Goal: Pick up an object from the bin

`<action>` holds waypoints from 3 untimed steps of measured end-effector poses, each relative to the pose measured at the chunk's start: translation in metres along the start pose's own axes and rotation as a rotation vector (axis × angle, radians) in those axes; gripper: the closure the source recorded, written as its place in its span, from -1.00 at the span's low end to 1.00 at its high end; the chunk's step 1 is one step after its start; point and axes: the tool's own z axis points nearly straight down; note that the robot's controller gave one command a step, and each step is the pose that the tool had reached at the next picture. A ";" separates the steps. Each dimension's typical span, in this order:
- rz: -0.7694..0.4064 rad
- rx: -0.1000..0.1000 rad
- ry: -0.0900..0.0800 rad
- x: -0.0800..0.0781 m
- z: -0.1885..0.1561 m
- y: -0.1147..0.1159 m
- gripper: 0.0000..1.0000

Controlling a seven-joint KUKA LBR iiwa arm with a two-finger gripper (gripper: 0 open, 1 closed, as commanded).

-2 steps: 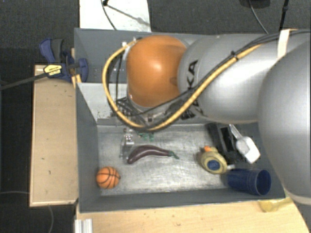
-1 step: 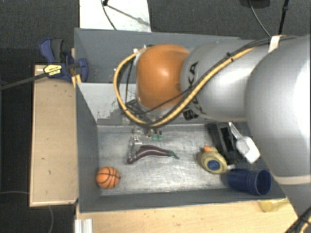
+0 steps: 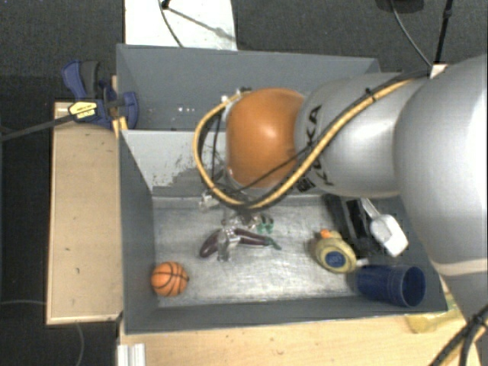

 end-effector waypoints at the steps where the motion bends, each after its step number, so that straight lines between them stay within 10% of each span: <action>1: -0.083 -0.002 -0.007 -0.001 0.048 -0.022 1.00; 2: -0.081 -0.003 -0.007 -0.001 0.047 -0.022 1.00; 3: -0.061 -0.001 -0.007 -0.002 -0.095 -0.013 1.00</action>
Offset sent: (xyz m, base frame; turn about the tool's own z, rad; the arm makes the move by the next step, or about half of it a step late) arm 0.0000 0.0000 0.0000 0.0000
